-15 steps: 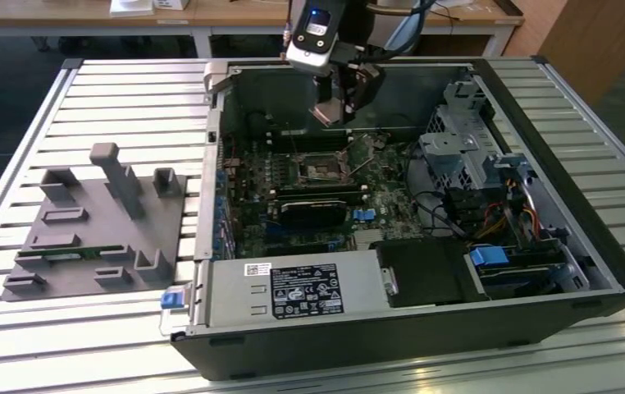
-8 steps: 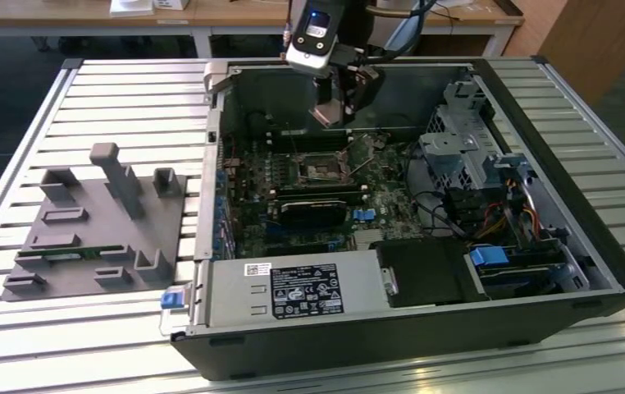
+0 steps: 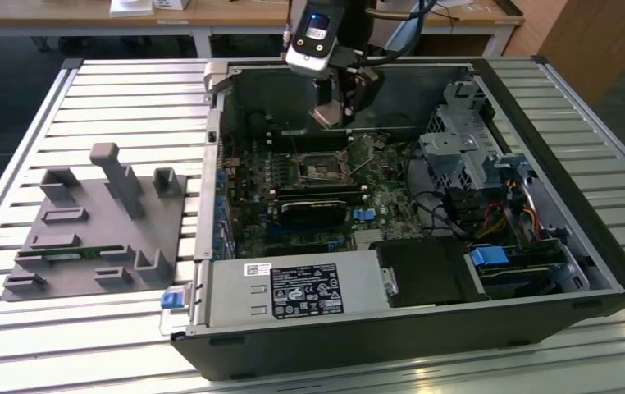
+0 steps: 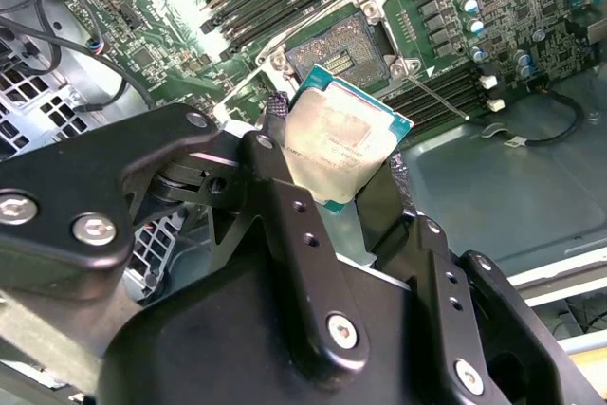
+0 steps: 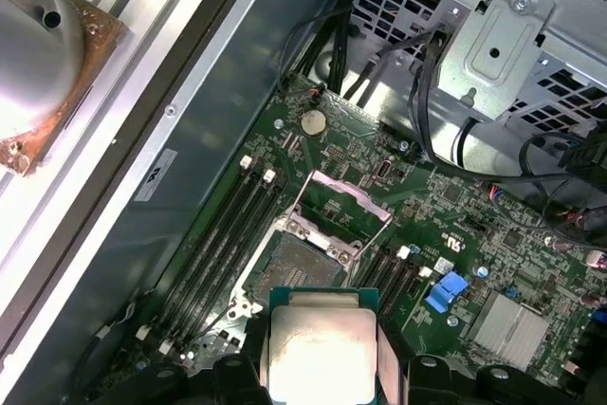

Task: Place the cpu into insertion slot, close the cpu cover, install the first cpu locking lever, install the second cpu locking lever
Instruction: 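Place the cpu into insertion slot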

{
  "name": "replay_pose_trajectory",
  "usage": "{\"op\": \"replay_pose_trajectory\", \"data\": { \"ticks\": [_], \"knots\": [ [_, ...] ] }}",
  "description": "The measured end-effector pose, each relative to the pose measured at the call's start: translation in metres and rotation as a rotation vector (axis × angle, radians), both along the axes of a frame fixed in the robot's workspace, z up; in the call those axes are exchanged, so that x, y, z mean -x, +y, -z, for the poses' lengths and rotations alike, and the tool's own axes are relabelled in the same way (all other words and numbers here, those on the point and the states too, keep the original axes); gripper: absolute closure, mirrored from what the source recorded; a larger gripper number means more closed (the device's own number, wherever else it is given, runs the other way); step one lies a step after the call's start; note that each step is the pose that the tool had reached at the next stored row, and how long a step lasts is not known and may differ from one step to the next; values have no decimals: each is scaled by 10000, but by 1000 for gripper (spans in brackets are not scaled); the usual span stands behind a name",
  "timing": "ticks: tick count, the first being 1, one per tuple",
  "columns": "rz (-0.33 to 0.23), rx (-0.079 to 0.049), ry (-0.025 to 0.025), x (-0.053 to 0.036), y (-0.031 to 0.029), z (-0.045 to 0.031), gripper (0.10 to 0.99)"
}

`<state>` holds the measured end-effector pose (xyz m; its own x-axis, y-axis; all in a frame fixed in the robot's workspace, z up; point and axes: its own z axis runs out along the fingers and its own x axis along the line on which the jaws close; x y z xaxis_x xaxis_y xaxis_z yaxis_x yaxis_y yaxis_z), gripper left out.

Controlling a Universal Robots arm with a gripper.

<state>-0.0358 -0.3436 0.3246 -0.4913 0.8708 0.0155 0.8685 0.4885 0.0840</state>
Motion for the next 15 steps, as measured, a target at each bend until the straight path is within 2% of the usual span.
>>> {"op": "replay_pose_trajectory", "data": {
  "ticks": [15],
  "knots": [
    [50, 1, 0, 0, 0, 42, 545]
  ]
}}
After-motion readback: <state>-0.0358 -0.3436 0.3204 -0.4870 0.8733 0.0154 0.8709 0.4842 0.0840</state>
